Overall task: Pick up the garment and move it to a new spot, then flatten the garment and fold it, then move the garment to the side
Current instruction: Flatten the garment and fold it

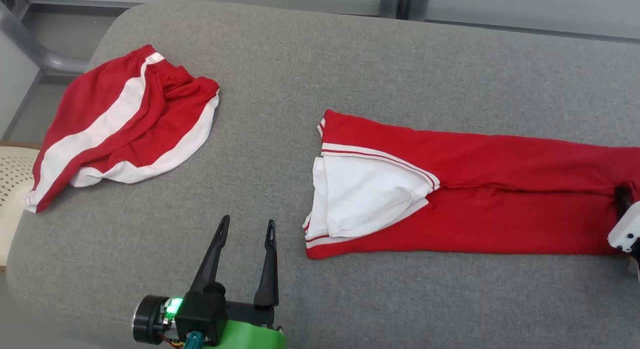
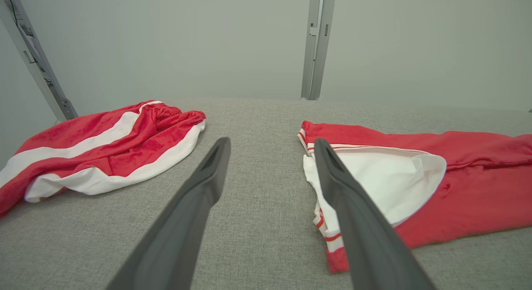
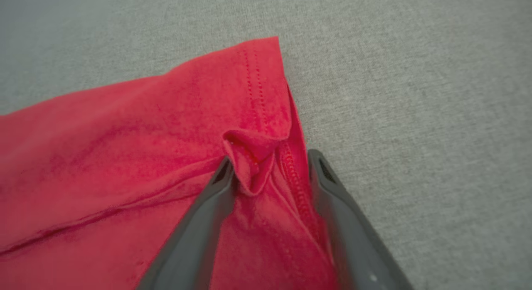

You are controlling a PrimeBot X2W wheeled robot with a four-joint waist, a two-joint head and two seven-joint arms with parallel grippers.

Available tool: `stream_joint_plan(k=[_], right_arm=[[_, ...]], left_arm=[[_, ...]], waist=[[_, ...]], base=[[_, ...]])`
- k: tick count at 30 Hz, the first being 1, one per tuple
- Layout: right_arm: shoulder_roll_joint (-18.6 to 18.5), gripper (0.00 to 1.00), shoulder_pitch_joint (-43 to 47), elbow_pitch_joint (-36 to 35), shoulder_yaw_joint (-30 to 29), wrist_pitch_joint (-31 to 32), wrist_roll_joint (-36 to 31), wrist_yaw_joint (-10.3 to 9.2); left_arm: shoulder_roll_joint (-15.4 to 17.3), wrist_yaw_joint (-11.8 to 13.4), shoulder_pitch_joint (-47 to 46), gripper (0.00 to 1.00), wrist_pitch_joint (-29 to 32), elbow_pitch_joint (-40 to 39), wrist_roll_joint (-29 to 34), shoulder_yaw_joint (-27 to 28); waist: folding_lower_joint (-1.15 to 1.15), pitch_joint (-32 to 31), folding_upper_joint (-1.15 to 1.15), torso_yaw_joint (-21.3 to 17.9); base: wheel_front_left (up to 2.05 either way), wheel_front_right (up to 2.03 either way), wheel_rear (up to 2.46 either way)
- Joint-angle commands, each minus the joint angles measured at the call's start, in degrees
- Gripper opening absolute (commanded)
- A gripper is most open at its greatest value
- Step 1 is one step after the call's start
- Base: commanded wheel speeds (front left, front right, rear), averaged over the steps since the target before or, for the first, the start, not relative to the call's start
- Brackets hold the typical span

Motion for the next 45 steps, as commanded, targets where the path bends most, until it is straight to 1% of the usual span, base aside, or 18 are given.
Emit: stream_joint_plan(k=[1, 3, 7, 12, 17, 20, 25, 29, 33, 39, 43, 45], right_arm=[[1.37, 0.0, 1.99, 0.53, 0.78, 1.19, 0.59, -0.05], [0.95, 0.0, 2.59, -0.27, 0.98, 1.21, 1.29, -0.09], [-1.57, 0.0, 3.7, -2.49, 1.45, -0.64, 1.5, -0.14], [-6.84, 0.0, 4.94, -5.68, 1.97, -1.97, 0.78, -0.12], [-12.21, 0.0, 4.05, -8.35, 2.37, -1.32, -1.04, -0.12], [-14.63, 0.0, 2.79, -9.95, 2.31, -0.31, -2.61, -0.1], [-15.77, 0.0, 0.65, -13.93, 1.66, 2.19, -3.49, -0.09], [-13.23, 0.0, 0.84, -21.0, 1.47, 5.46, -3.05, -0.08], [-10.17, 0.0, 3.27, -30.94, 0.07, 10.2, -2.66, -0.08], [-3.77, 0.0, 9.28, -47.48, -3.26, 17.94, -3.64, -0.08], [1.37, 0.0, 12.67, -55.67, -3.65, 21.7, -5.14, -0.07], [3.98, 0.0, 13.82, -58.13, -3.22, 22.92, -6.0, -0.07]], left_arm=[[-0.06, -0.12, 0.39, 1.0, -0.18, 0.26, 0.12, 0.33], [-0.08, -0.17, 0.43, 1.0, -0.18, 0.43, 0.42, 0.45], [-0.1, -0.25, 0.46, 1.0, -0.18, 0.47, 0.67, 0.57], [-0.08, -0.68, 0.16, 1.0, -0.18, 0.21, 1.28, 1.54], [-0.07, -1.86, -1.0, 1.0, -0.19, 0.74, 2.67, 1.97], [-0.04, -2.39, -1.68, 1.0, -0.19, 0.78, 3.38, 2.19], [0.03, -3.18, -2.38, 1.0, -0.19, 1.03, 4.1, 2.6], [0.02, -3.32, -2.24, 1.0, -0.19, 1.54, 4.24, 2.76], [-0.01, -3.29, -2.21, 1.0, -0.19, 2.06, 3.86, 2.37], [-0.04, -2.8, -2.05, 1.0, -0.19, 2.11, 2.49, 1.6], [-0.05, -2.53, -1.87, 1.0, -0.19, 2.18, 2.03, 0.96], [-0.05, -2.33, -1.7, 1.0, -0.18, 2.28, 1.66, 0.62]], waist=[[0.0, -0.05, 0.0, -0.2], [0.0, -0.14, 0.0, -0.56], [0.0, -0.21, 0.0, -1.65], [0.0, 0.83, 0.0, -4.21], [0.0, 2.19, 0.0, -7.26], [0.0, 2.91, 0.0, -8.73], [0.0, 3.25, 0.0, -10.23], [0.0, 2.5, 0.0, -11.07], [0.0, 1.66, 0.0, -11.19], [0.0, 0.29, 0.0, -9.51], [0.0, -0.45, 0.0, -8.03], [0.0, -0.83, 0.0, -7.32]], base=[[0.0, 0.0, 0.0], [0.0, 0.0, 0.0], [0.0, 0.0, 0.0], [0.0, 0.0, 0.0], [0.0, 0.0, 0.0], [0.0, 0.0, 0.0], [0.0, 0.0, 0.0], [0.0, 0.0, 0.0], [0.0, 0.0, 0.0], [0.0, 0.0, 0.0], [0.0, 0.0, 0.0], [0.0, 0.0, 0.0]])
